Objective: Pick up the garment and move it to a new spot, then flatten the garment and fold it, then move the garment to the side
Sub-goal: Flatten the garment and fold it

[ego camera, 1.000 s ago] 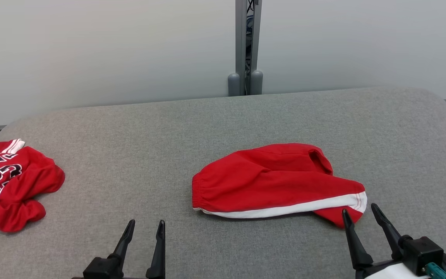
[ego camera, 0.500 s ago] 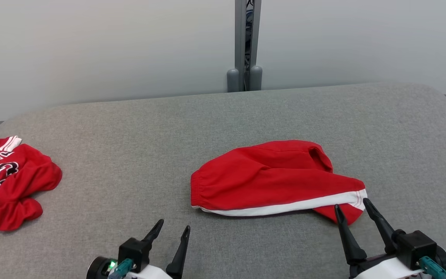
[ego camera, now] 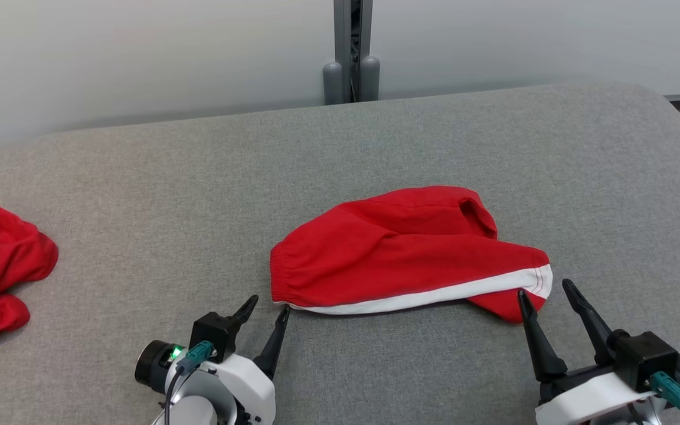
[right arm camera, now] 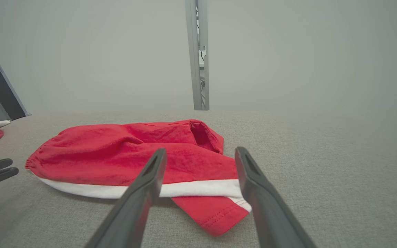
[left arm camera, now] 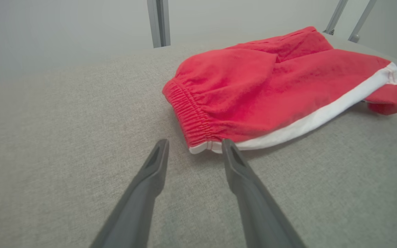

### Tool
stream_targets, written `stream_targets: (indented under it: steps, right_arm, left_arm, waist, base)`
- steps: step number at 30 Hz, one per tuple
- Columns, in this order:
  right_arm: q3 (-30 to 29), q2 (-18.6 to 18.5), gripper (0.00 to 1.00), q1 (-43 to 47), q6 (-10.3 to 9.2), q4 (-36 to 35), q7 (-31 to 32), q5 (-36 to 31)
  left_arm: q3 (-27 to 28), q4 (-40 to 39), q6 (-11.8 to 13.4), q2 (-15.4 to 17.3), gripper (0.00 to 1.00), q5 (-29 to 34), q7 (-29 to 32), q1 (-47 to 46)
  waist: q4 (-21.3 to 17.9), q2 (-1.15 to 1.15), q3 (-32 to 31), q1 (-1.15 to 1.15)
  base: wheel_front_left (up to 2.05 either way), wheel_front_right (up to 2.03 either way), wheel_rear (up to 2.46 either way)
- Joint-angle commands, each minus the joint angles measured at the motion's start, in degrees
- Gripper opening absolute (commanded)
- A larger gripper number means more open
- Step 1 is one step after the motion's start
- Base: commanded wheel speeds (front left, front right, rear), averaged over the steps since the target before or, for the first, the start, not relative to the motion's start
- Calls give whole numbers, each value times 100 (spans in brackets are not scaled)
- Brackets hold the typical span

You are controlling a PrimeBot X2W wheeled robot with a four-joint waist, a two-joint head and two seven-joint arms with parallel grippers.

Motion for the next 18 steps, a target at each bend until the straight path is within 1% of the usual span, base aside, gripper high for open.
stream_targets:
  steps: [1,7,10,11,13,14,15,16,17,18]
  right_arm:
    - [-9,-48,100,-86,12,-39,-3,29]
    - [0,-78,100,-184,12,-84,-3,61]
    - [-9,-90,100,-213,12,-105,-3,61]
    - [-14,-93,100,-217,12,-114,-3,64]
    - [-22,-92,100,-239,12,-123,-3,70]
    - [-29,-97,100,-248,12,-124,-3,79]
    - [-33,-94,100,-249,12,-119,-3,82]
    - [-34,-90,100,-250,12,-115,-3,88]
    - [-33,-89,100,-253,12,-111,-3,93]
    - [-28,-95,100,-259,12,-108,-3,96]
  left_arm:
    - [0,11,-23,23,79,12,-8,-115]
    - [-55,304,-48,25,87,-51,-7,-346]
    - [-124,418,-45,23,75,-103,-8,-436]
    - [-139,433,-48,24,73,-117,-8,-449]
    - [-154,415,-43,24,74,-128,-8,-471]
    - [-167,419,-40,24,64,-152,-8,-476]
    - [-175,434,-41,25,62,-150,-8,-479]
    - [-184,448,-42,24,43,-153,-8,-481]
    - [-195,458,-43,24,15,-165,-8,-483]
    - [-205,476,-44,24,5,-179,-8,-484]
  waist:
    - [-21,0,61,0]
    - [-67,0,216,0]
    - [-89,0,270,0]
    - [-98,0,285,0]
    - [-112,0,304,0]
    - [-119,0,310,0]
    - [-123,0,310,0]
    - [-129,0,309,0]
    - [-134,0,306,0]
    - [-138,0,302,0]
  base:
    - [0,0,0]
    - [0,0,0]
    - [0,0,0]
    - [0,0,0]
    - [0,0,0]
    - [0,0,0]
    - [0,0,0]
    - [0,0,0]
    - [0,0,0]
    - [0,0,0]
